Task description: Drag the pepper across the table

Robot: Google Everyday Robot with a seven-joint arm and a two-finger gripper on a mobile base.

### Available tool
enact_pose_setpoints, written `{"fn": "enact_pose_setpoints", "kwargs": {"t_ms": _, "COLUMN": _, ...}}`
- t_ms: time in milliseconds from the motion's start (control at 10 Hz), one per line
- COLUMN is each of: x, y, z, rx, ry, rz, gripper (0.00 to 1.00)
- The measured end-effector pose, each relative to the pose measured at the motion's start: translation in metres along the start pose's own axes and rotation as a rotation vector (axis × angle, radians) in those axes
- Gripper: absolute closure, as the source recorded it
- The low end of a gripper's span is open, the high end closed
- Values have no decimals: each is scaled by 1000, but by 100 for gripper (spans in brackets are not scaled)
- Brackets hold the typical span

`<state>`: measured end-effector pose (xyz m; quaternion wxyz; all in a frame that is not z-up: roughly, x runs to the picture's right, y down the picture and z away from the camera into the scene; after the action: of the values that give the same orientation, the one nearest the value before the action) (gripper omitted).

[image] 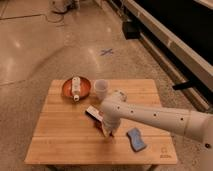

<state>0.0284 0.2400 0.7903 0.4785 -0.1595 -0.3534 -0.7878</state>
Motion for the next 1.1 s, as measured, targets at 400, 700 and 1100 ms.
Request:
{"fn": "enact_pose_setpoints", "kwargs": {"t_ms": 400, "x": -26, "y": 22, "z": -3, "rx": 2, "ry": -37, "rz": 14, "gripper": 56}}
{"fn": "enact_pose_setpoints", "kwargs": {"t_ms": 700, "x": -33, "y": 36, "z": -8, "rx": 6, "ry": -36, "rz": 40, "gripper": 30}}
{"fn": "enact_pose_setpoints", "kwargs": {"t_ms": 1100, "x": -24, "y": 33, "z": -18, "rx": 27, "ry": -12, "rz": 54, "gripper": 28}}
